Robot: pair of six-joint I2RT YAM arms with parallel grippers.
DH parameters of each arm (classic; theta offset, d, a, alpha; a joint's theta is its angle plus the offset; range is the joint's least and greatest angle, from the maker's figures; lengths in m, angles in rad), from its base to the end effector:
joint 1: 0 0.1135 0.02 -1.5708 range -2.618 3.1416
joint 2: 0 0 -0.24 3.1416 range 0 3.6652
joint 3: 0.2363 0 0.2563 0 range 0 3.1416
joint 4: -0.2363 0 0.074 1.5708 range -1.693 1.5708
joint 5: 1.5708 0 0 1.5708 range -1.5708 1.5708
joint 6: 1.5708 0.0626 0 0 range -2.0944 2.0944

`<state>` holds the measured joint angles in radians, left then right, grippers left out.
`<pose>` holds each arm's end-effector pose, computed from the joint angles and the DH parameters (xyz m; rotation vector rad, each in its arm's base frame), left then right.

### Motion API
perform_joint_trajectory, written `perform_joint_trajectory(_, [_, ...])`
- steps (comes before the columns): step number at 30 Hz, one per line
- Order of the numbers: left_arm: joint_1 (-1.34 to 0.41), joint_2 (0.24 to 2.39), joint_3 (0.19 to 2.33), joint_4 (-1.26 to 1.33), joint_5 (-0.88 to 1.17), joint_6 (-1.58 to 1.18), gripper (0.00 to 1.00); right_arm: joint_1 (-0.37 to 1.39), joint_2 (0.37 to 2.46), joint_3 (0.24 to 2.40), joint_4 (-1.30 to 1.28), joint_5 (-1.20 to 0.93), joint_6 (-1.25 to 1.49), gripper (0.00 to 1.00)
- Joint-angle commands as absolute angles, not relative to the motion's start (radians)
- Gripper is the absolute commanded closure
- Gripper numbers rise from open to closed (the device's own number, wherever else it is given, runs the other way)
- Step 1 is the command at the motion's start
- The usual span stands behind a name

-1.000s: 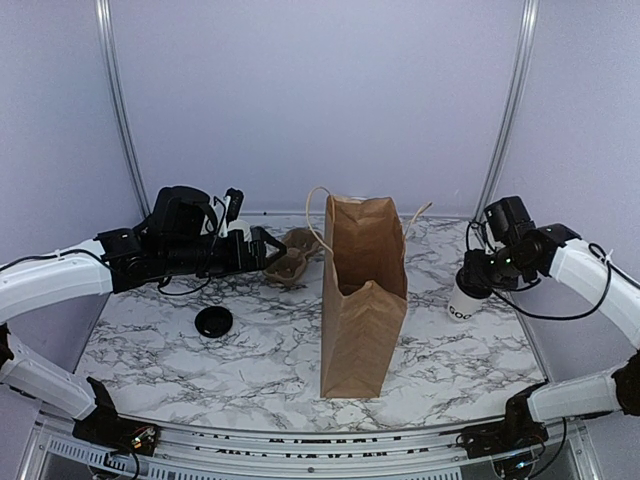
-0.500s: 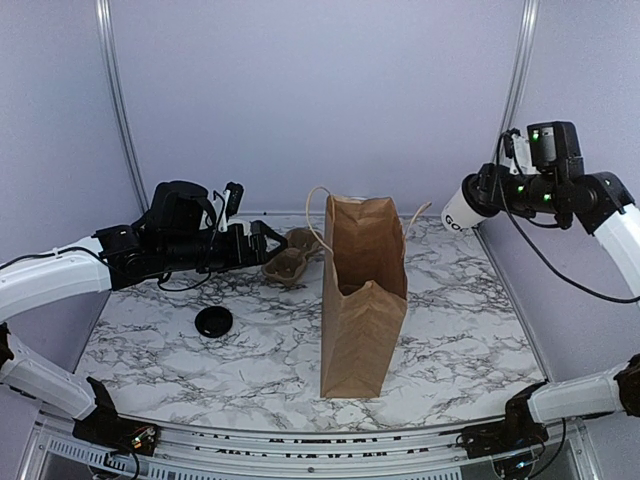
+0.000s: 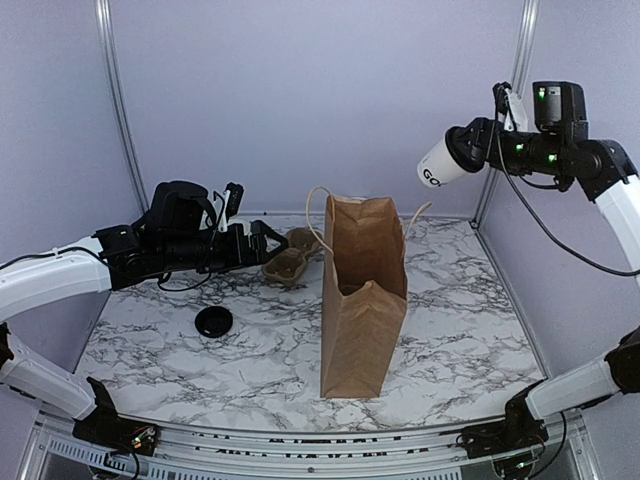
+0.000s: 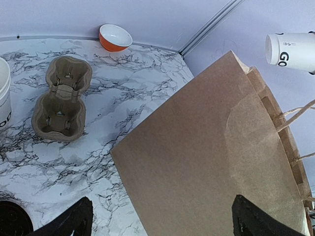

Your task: Pack the takeout coffee

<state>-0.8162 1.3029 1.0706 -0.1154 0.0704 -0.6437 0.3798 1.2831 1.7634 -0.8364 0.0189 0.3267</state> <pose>0.2304 -0.2515 0.2995 0.2284 2.0499 -1.0183 0.2542 0.1002 0.4644 -0.0390 1.9531 0.4523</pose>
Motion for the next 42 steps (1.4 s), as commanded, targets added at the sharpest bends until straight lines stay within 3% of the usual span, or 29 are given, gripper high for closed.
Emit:
perform_joint_trajectory(1, [-0.810,1.300,1.070,-0.098,0.076,-0.645,0.01,0.402,1.298,1.844,-0.778,-0.075,0.315,0.41])
perform_joint_trajectory(5, [-0.811,1.310,1.069,-0.093,0.084,-0.649,0.01,0.429,1.323,1.878,-0.780,-0.109,0.314,0.41])
perform_joint_trajectory(25, [-0.810,1.309,1.050,-0.086,0.082,-0.638,0.01,0.810,1.464,2.039,-0.980,0.171,0.327,0.42])
perform_joint_trajectory(42, [-0.807,1.312,1.020,-0.046,0.107,-0.630,0.01,0.925,1.579,2.112,-1.254,0.218,0.430,0.45])
